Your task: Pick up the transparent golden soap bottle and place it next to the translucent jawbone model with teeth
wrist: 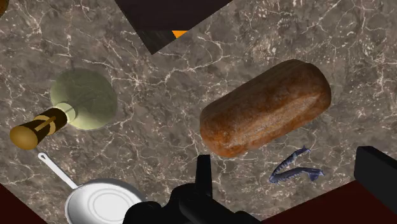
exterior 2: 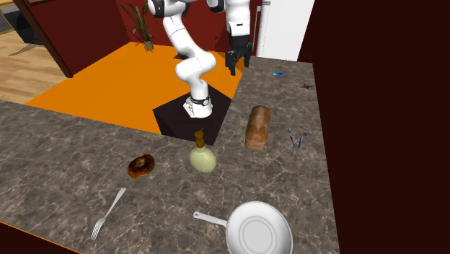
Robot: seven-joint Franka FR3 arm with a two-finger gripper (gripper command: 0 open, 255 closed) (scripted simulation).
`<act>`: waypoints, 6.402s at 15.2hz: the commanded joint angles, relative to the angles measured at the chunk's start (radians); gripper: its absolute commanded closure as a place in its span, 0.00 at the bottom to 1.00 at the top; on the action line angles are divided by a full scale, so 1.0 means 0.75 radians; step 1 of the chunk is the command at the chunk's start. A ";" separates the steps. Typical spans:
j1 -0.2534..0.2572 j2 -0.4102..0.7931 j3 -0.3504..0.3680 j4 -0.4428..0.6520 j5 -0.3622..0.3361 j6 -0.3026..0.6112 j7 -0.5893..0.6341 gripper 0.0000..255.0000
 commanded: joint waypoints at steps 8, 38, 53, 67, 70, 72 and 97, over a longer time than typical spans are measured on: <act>-0.019 0.146 -0.154 -0.068 -0.188 0.096 -0.321 0.00; -0.118 0.978 -0.513 0.053 -0.637 0.676 -1.049 0.00; -0.118 0.978 -0.513 0.053 -0.637 0.676 -1.049 1.00; -0.106 0.841 -0.487 0.180 -0.621 0.420 -1.108 1.00; -0.104 0.820 -0.481 0.214 -0.617 0.366 -1.121 1.00; -0.102 0.807 -0.477 0.239 -0.614 0.331 -1.130 1.00; -0.085 0.757 -0.434 0.631 -0.578 -0.096 -1.250 1.00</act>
